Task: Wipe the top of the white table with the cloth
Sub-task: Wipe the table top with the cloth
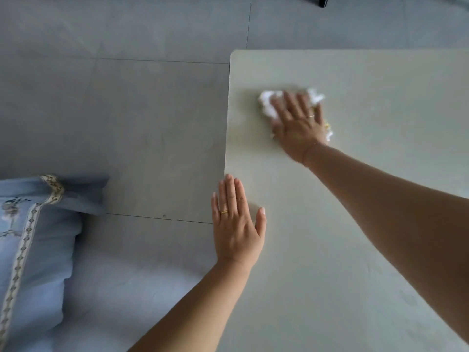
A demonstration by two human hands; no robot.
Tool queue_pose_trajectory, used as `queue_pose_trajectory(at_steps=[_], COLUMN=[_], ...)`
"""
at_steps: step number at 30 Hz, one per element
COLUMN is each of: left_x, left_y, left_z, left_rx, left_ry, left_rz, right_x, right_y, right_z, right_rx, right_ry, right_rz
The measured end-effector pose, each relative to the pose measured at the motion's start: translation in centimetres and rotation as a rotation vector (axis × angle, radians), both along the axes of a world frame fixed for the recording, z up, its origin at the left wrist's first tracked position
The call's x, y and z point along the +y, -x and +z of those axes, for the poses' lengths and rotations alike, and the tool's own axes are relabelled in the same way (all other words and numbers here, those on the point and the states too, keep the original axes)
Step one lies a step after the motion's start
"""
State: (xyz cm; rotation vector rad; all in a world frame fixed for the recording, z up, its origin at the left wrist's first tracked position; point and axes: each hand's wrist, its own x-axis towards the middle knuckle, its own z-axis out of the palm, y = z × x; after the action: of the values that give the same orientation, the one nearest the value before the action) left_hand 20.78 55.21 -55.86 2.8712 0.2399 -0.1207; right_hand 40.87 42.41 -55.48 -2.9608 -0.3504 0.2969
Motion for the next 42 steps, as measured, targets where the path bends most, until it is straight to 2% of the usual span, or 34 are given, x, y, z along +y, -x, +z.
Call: queue_pose_trajectory(at_steps=[2,3,4,7,8,9,10,13,14,15,19,21,22,24,26,27,28,30,32,33,34,36,38,39,40,42], left_x=[-0.2,-0.4,-0.7,-1.2,-1.3,-1.3,-1.3,-1.1,-1.2,-1.2,-1.3,-1.3,-1.3,-1.3,-1.4,-1.4,-1.4,-1.4,-1.4,-1.3,-1.3,-1.3,-1.3,-1.4,-1.4,-1.3], left_y=[-0.9,-1.6,-2.6,-5.8,-6.5,-7.0,-7.3,-7.4,-7.4,-7.5,-7.5,-7.5,-7.5,-7.6,-7.6,-7.6,-7.6,-7.6,-7.6,-7.6,-7.6,-7.6,-7.6,-7.6,-7.6,-7.6], left_z=[0.3,0.4,0.5,0.5,0.4,0.2,-0.1,-0.5,-0.5,-0.6,-0.2,-0.2,-0.2,-0.4,-0.5,-0.5,-0.4,-0.3,-0.3,-0.3,-0.4,-0.4,-0.5,-0.5,-0.5,-0.4], left_rx=[-0.028,-0.047,-0.065,-0.082,-0.074,-0.066,-0.060,-0.059,-0.058,-0.054,-0.038,-0.040,-0.042,-0.043,-0.044,-0.043,-0.041,-0.035,-0.026,-0.023,-0.021,-0.018,-0.021,-0.021,-0.020,-0.013], left_ry=[0.008,0.016,0.023,0.037,0.033,0.023,0.013,-0.007,-0.013,-0.017,-0.018,-0.012,-0.012,-0.019,-0.019,-0.016,-0.012,-0.008,-0.007,-0.009,-0.014,-0.016,-0.010,-0.010,-0.014,-0.019], left_rz=[-0.002,-0.002,0.012,0.099,0.100,0.083,0.060,0.040,0.041,0.043,0.048,0.049,0.046,0.043,0.046,0.049,0.051,0.050,0.046,0.043,0.041,0.041,0.041,0.039,0.038,0.038], right_x=[0.5,2.0,3.8,5.8,4.6,3.0,1.4,-0.9,0.2,2.1,6.7,4.5,3.2,0.9,1.8,3.5,5.4,8.0,7.2,6.1,4.9,2.7,2.9,4.1,5.6,8.3], right_y=[-0.5,-0.1,0.6,2.2,1.4,0.0,-1.5,-4.1,-3.9,-3.1,0.2,-2.6,-4.2,-7.2,-8.0,-7.6,-6.8,-5.4,-6.4,-7.8,-9.2,-11.8,-12.8,-12.7,-12.3,-10.9], right_z=[0.1,0.3,0.4,0.6,0.6,0.4,0.2,0.0,0.1,0.1,0.1,0.1,-0.1,-0.3,-0.3,-0.1,-0.1,-0.1,0.2,0.2,0.1,-0.1,-0.1,0.0,0.3,0.6], right_rx=[0.037,0.039,0.044,0.045,0.027,0.002,-0.006,0.048,0.046,0.034,0.005,-0.024,-0.038,-0.023,0.017,0.019,0.015,0.002,0.004,-0.008,-0.020,-0.002,0.024,0.019,0.021,0.039], right_ry=[-0.011,-0.006,-0.011,-0.035,-0.006,0.020,0.032,-0.015,-0.018,-0.014,-0.057,0.004,0.034,0.017,-0.033,-0.035,-0.038,-0.055,-0.015,0.014,0.029,0.009,0.007,0.026,0.033,0.004], right_rz=[-0.276,-0.306,-0.242,0.282,0.391,0.392,0.289,-0.219,-0.291,-0.275,0.288,0.432,0.388,0.106,-0.197,-0.249,-0.211,0.069,0.346,0.385,0.341,0.091,-0.139,-0.175,-0.152,0.077])
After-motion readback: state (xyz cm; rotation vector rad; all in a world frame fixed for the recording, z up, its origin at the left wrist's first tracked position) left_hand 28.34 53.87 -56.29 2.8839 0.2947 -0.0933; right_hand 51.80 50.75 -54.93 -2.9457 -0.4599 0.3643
